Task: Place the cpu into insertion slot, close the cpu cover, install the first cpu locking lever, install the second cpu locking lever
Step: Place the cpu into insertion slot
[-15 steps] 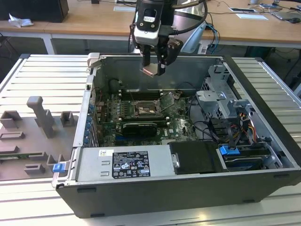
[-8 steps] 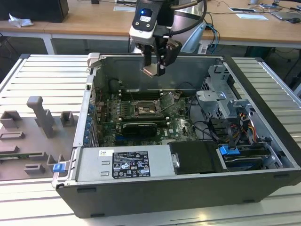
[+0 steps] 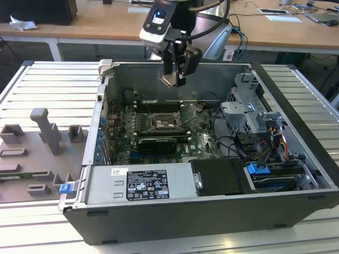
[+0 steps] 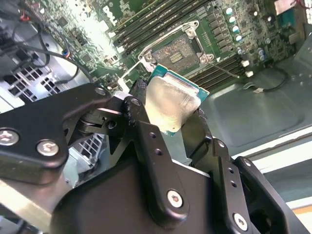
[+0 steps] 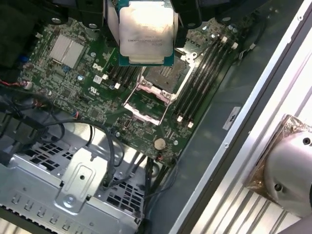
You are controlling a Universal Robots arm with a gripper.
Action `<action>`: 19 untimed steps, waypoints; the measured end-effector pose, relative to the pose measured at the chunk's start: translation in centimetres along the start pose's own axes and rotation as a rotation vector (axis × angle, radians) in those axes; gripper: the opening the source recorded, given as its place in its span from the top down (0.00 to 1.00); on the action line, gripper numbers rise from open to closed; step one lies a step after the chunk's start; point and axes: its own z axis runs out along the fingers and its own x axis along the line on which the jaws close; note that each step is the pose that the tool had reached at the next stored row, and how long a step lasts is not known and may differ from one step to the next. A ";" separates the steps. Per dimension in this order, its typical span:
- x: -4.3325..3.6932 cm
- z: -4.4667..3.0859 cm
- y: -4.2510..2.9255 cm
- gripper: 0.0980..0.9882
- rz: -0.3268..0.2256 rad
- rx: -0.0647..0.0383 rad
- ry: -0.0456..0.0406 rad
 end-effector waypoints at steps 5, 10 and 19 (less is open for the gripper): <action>0.00 0.08 -0.01 0.51 0.072 -0.001 -0.0061; 0.00 0.21 -0.02 0.51 0.183 -0.003 -0.0155; -0.02 1.29 -0.11 0.51 0.303 -0.004 -0.0283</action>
